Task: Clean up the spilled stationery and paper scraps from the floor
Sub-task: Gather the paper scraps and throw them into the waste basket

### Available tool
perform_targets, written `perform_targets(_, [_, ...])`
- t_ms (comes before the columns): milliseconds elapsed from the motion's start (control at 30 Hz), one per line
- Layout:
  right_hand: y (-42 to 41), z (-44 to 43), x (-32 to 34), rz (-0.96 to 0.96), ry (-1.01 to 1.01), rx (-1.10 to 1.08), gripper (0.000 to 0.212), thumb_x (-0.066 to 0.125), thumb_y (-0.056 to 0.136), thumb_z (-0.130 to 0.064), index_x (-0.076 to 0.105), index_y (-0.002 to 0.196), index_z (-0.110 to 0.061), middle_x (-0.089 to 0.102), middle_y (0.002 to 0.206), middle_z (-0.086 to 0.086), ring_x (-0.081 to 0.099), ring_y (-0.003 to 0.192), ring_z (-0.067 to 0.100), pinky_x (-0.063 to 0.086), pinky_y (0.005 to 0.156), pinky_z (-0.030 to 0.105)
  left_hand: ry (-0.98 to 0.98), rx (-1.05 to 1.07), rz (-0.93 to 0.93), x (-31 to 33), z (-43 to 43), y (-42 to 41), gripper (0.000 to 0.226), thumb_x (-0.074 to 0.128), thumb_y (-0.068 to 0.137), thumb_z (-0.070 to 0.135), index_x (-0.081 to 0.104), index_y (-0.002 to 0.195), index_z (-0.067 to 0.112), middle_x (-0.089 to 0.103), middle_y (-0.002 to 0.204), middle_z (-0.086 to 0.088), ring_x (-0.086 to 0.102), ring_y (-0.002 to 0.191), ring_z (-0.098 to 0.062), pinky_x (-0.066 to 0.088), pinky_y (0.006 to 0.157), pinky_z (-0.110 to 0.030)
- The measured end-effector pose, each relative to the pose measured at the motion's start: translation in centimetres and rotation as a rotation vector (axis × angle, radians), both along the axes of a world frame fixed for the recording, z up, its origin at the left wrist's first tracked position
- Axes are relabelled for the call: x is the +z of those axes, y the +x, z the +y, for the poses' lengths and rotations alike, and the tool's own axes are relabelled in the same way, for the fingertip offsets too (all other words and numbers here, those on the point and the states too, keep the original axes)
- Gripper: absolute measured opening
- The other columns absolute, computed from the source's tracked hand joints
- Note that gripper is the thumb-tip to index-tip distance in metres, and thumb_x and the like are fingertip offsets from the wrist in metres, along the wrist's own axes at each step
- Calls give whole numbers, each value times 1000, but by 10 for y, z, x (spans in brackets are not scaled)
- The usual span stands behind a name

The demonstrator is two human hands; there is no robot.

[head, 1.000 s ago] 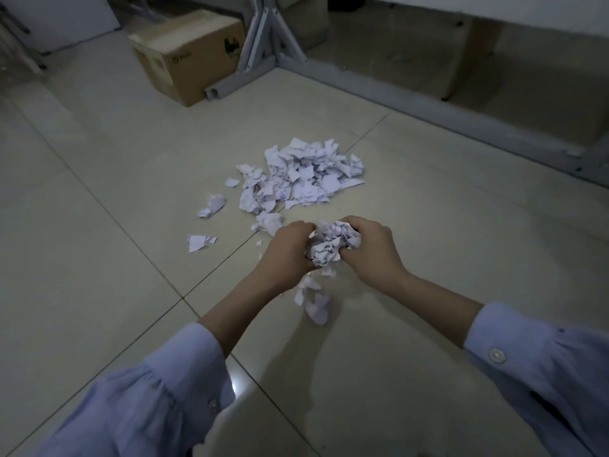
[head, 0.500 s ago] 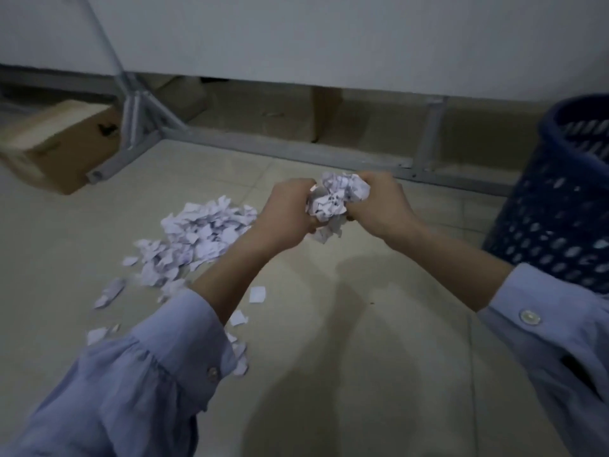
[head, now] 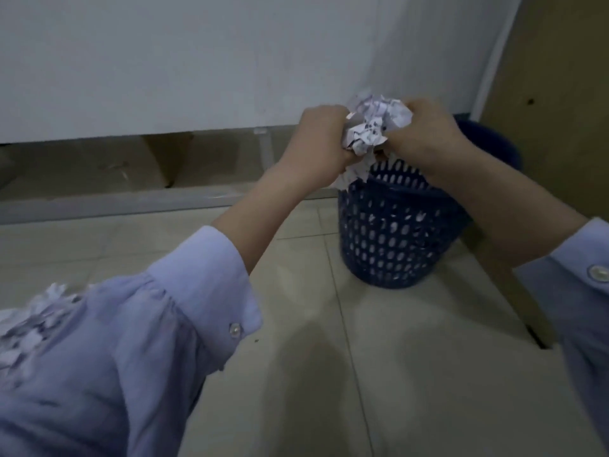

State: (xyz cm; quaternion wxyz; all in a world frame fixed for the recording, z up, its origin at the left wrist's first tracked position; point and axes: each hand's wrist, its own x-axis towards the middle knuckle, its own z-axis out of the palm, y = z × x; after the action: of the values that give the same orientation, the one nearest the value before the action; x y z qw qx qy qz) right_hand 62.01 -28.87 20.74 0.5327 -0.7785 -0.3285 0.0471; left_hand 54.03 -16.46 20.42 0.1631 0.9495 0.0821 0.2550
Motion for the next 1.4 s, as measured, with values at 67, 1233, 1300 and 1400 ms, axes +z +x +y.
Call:
perform_targets(67, [17,-19,0,-2,-2,-64,15,62,88,-7,65,84,7,60,68,3,50,45,-6,41,46,9,51,-31,-4,-1,-16,29,22,66,83,31,53,88,14,62,99,-12,56,93,-24,21,63,-22])
perform_targets(1233, [88,-58,-60,-309,-333,-204,64,79,74,-19,50,131,-19,54,130,5,50,115,14,38,92,22,-168,-2,65,-60,-52,99,42,70,78,11,49,115,4,45,123,-15,49,98,-23,35,71,-22])
perform_targets(1300, [88,-59,-60,-309,-336,-191,65,79,73,-17,50,132,-19,53,131,6,49,114,15,41,94,26,-167,-6,59,-61,-53,97,42,69,79,9,50,115,5,44,123,-15,48,95,-21,38,72,-24])
perform_targets(1400, [89,-63,-58,-244,-353,-154,74,80,67,-7,49,133,-23,51,133,5,47,116,13,43,96,30,-149,-12,61,-60,-56,91,41,64,82,5,50,120,4,42,125,-15,51,100,-27,44,80,-29])
